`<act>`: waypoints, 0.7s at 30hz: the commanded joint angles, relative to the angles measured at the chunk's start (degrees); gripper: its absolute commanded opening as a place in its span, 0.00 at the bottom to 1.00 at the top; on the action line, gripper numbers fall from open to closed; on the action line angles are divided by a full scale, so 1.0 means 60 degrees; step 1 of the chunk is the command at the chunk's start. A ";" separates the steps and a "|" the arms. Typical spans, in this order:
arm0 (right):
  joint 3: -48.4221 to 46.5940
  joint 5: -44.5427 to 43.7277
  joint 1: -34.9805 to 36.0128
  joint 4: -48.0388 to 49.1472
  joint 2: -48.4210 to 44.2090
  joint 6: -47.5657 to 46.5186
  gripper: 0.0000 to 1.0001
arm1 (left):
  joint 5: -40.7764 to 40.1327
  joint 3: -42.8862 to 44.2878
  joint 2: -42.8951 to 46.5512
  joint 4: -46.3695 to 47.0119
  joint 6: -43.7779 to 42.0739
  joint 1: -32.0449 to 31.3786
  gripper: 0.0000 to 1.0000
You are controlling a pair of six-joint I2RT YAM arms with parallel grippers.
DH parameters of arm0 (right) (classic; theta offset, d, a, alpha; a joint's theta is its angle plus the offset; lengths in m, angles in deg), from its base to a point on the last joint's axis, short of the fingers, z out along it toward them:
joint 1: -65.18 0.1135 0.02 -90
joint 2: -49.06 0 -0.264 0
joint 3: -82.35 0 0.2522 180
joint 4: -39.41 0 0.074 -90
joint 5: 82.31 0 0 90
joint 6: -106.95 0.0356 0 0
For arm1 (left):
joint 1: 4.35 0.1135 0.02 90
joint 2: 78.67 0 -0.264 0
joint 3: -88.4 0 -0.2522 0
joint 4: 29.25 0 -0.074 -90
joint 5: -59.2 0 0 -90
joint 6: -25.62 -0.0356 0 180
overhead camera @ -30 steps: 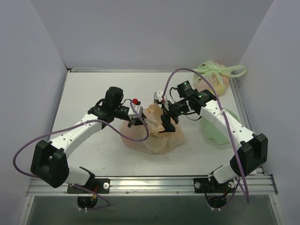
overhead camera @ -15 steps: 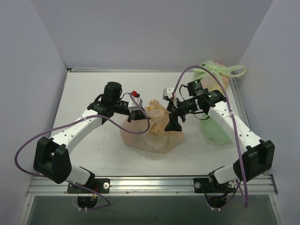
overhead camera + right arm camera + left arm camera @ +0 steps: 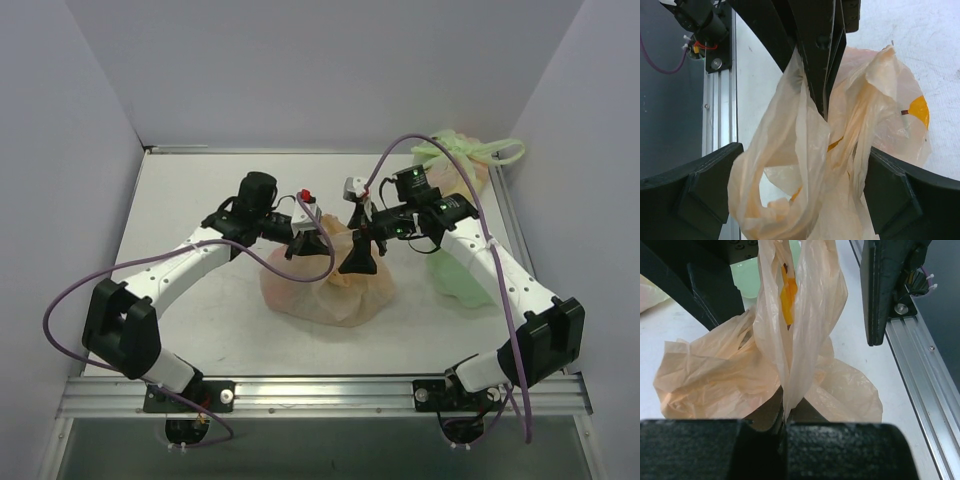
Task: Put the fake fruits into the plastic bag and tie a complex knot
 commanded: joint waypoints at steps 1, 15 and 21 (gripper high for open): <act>-0.0006 0.0348 0.0091 0.0470 -0.0109 0.0546 0.98 | -0.0206 0.0515 -0.0038 -0.0280 -0.0189 -0.0172 0.00; 0.0360 -0.0370 0.0076 0.0719 -0.0182 0.0166 0.00 | 0.0657 0.0472 0.1439 -0.0735 0.0877 0.1013 0.50; 0.0448 -0.0443 0.0120 0.0661 -0.0299 -0.0405 0.00 | 0.0249 0.1043 0.1736 -0.0735 0.1203 0.1629 0.58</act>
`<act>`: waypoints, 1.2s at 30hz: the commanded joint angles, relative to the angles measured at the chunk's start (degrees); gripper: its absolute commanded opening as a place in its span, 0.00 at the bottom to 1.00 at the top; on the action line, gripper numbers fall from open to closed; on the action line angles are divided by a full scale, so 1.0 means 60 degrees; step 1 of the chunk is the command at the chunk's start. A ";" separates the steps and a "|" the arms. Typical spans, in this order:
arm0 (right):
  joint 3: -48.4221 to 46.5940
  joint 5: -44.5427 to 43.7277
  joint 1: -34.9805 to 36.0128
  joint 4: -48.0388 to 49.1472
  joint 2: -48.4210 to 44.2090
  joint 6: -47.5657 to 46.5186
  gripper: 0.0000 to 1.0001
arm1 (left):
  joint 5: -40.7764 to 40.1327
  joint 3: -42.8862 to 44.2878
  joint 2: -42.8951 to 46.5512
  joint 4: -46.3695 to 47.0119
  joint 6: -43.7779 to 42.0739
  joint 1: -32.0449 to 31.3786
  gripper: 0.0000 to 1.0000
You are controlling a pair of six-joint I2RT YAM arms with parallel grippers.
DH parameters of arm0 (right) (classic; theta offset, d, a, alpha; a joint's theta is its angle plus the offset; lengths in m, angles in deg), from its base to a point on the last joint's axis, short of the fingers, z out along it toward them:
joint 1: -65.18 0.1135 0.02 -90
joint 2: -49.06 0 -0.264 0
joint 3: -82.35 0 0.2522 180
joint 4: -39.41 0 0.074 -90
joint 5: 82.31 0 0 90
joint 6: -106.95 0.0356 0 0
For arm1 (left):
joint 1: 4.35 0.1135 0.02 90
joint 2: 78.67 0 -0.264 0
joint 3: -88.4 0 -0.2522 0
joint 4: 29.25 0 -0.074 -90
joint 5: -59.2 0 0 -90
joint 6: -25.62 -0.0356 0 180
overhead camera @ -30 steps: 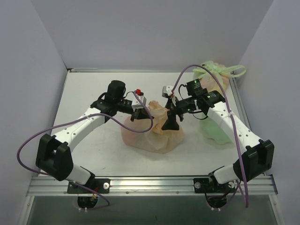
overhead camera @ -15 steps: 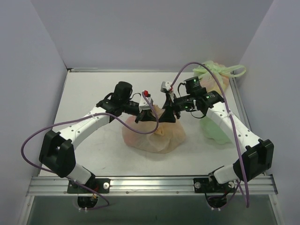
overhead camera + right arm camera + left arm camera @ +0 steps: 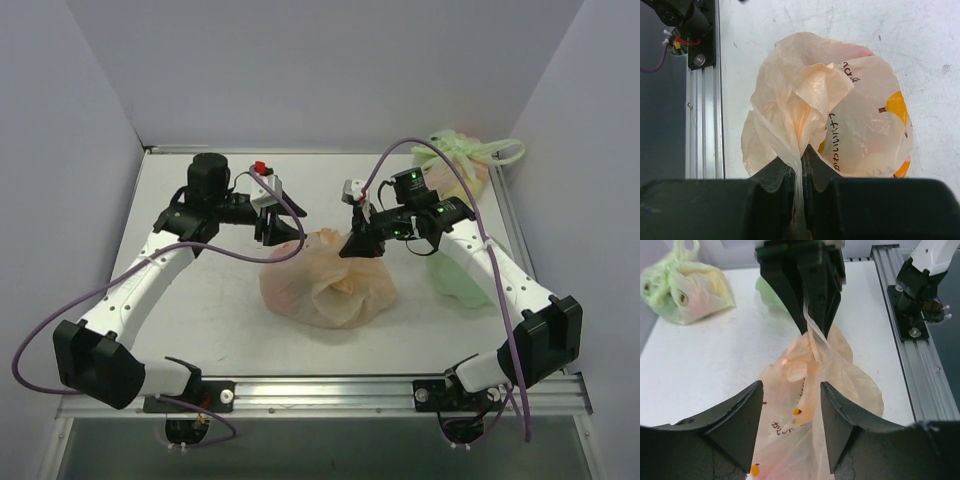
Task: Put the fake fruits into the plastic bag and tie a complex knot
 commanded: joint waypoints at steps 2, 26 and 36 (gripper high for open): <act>0.0062 -0.0032 0.0065 0.0038 -0.0314 -0.0595 0.00 | -0.0249 0.0813 -0.0184 0.0048 0.0164 0.0041 0.58; 0.0355 -0.0281 0.0271 -0.0182 -0.0226 -0.0991 0.43 | 0.0058 0.2601 -0.2033 -0.1680 -0.1770 -0.1161 0.00; 0.0517 -0.0369 0.0124 0.0301 0.0139 -0.0537 0.39 | 0.0116 0.2895 -0.1711 -0.1665 -0.1508 -0.1073 0.00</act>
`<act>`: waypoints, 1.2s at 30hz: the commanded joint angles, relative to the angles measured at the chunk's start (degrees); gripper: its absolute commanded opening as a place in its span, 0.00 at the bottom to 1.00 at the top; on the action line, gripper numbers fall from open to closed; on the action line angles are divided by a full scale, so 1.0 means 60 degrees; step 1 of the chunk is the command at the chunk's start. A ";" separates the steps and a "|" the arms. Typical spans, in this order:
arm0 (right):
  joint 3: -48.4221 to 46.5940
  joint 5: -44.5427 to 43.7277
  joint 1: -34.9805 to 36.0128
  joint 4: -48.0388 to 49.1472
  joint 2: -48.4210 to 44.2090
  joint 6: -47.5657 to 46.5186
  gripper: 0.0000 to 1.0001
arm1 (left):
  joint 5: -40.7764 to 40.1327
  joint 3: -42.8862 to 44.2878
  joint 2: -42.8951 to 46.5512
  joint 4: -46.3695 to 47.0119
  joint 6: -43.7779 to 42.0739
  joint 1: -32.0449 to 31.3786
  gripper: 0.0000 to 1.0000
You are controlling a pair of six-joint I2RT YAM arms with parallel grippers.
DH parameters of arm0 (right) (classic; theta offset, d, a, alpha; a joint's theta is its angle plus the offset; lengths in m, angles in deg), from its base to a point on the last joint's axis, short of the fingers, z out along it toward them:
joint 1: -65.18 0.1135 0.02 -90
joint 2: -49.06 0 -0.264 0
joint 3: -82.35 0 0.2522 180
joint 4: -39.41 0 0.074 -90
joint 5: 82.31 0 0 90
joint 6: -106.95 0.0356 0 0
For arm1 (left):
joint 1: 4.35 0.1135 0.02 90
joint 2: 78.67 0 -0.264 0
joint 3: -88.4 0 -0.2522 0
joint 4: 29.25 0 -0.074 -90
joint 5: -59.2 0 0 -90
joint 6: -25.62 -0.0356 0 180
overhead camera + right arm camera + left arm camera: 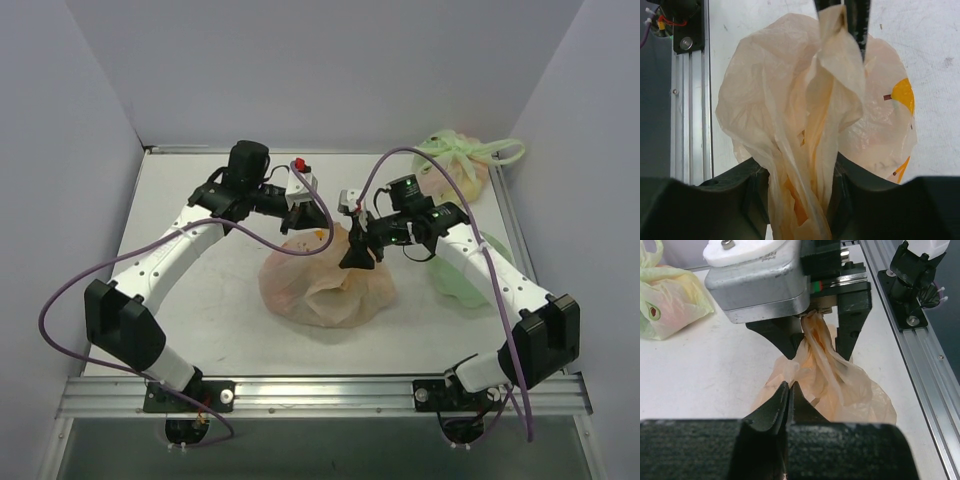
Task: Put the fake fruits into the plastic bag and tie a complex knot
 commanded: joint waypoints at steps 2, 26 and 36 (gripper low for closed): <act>-0.0030 0.0054 -0.0189 0.0418 0.0286 0.0555 0.31 | 0.0375 0.0505 0.0442 -0.0143 0.0052 0.0064 0.00; 0.0994 -0.1147 -0.0366 0.2864 0.0243 0.8769 0.00 | -0.3385 -0.3547 0.3079 -0.0451 0.1079 -0.2337 0.00; 0.1303 -0.0957 -0.0468 0.3583 0.0052 1.0590 0.00 | -0.6169 -0.5266 0.1485 0.0764 -0.0035 -0.3657 0.00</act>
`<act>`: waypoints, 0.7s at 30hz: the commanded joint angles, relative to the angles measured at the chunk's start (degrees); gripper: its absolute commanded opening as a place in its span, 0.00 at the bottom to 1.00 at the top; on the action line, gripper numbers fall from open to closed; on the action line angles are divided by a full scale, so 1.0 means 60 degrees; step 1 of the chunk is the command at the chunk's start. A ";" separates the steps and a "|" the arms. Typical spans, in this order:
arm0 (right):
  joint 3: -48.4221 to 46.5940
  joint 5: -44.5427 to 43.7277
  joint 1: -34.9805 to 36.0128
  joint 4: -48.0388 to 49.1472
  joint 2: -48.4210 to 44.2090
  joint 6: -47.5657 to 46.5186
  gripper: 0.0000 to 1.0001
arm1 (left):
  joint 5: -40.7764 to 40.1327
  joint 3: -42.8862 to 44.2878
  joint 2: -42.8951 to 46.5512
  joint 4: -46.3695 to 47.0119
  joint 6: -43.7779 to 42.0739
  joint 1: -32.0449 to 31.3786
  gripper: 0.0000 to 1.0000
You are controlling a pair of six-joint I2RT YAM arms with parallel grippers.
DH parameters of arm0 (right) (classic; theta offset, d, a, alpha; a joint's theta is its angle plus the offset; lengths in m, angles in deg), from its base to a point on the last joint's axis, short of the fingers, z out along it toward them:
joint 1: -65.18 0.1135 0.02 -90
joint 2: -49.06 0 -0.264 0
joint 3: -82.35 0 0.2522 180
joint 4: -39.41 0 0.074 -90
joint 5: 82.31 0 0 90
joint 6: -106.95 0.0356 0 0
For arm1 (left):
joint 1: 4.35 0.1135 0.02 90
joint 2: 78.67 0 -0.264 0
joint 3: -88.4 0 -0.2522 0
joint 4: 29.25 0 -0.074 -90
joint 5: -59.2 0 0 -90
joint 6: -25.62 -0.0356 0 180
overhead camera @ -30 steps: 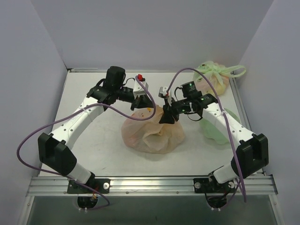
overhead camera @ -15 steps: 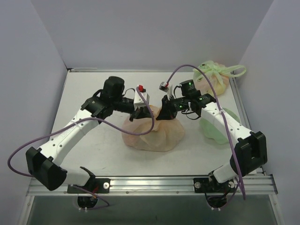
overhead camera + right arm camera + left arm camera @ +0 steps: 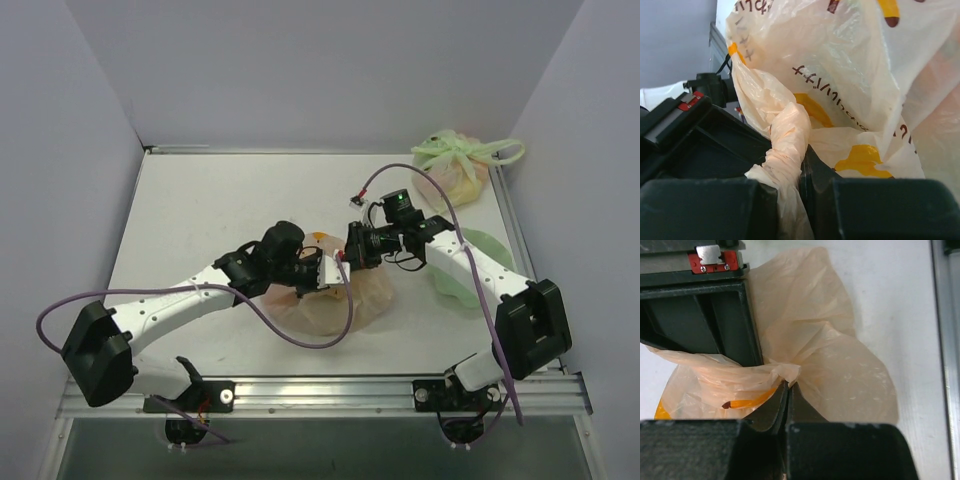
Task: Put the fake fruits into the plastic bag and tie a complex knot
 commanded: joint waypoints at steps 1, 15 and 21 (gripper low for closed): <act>-0.0249 -0.0331 -0.0395 0.1492 -0.0509 0.1080 0.00 | -0.0810 -0.0487 -0.0917 -0.0929 -0.0028 -0.0280 0.00; 0.1582 0.0697 -0.0586 0.4100 -0.1154 0.3937 0.00 | -0.0996 0.0800 -0.1799 0.0231 -0.0349 0.1839 0.00; 0.0924 -0.1146 -0.0556 0.2068 -0.1256 0.2459 0.00 | 0.2465 0.1767 -0.0041 -0.1014 0.0571 0.2254 0.00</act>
